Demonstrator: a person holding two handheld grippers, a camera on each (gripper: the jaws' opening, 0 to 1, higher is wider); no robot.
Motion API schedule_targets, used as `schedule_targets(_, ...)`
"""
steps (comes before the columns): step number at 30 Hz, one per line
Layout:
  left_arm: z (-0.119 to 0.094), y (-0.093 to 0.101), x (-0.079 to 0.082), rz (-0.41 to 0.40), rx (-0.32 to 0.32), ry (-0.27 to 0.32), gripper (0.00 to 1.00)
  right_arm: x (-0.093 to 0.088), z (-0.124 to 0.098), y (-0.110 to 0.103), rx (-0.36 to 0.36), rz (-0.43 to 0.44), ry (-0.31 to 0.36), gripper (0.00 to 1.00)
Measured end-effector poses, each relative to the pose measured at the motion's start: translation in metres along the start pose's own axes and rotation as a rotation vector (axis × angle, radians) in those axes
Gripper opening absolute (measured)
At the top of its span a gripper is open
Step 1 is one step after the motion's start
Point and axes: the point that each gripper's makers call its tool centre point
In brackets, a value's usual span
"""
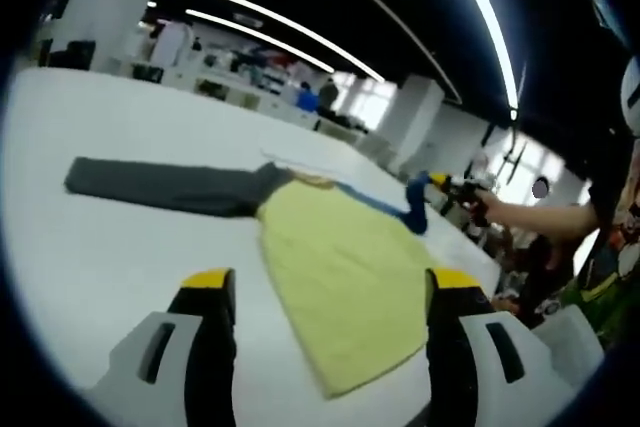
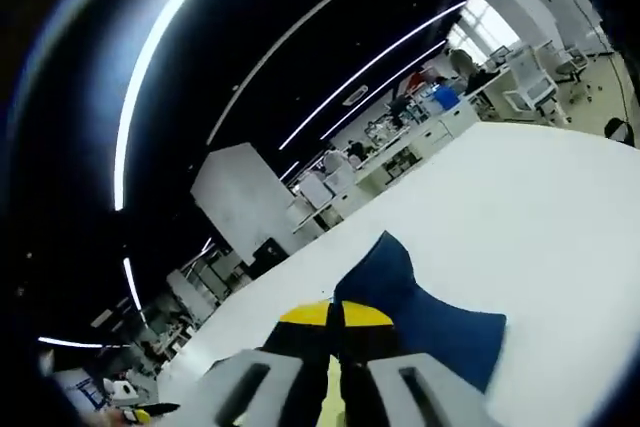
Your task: Fold the garment on the visible template until the final outline fits inside the template.
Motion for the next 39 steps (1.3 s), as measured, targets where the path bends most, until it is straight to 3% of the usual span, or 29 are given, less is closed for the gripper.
schedule_targets(5,-0.001,0.0,0.007,-0.018,-0.006,0.031,0.73,-0.013,0.03,-0.025,0.066,-0.026,-0.049,0.0)
schedule_targets(13,0.0,-0.004,0.011,-0.027,-0.007,0.045,0.73,-0.03,0.077,-0.042,0.132,-0.033,-0.104,0.0)
schedule_targets(25,0.0,-0.01,0.011,-0.043,0.002,0.051,0.72,-0.058,0.132,-0.116,0.318,-0.161,-0.225,0.0)
schedule_targets(30,0.0,-0.012,0.011,-0.051,0.005,0.051,0.72,-0.088,0.149,-0.145,0.394,-0.251,-0.296,0.0)
schedule_targets(34,0.0,-0.011,0.011,-0.053,0.002,0.052,0.72,-0.116,0.163,-0.156,0.396,-0.263,-0.331,0.0)
schedule_targets(39,-0.001,-0.012,0.014,-0.058,0.004,0.065,0.72,-0.137,0.173,-0.165,0.41,-0.298,-0.355,0.0)
Point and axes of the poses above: the point that each gripper's makers call its tool centre point, and the gripper's own axes: z roughly forward along the fingers, y roughly to its right, x roughly out of its top, and after that the axes turned 4 degrees about -z, right-handed
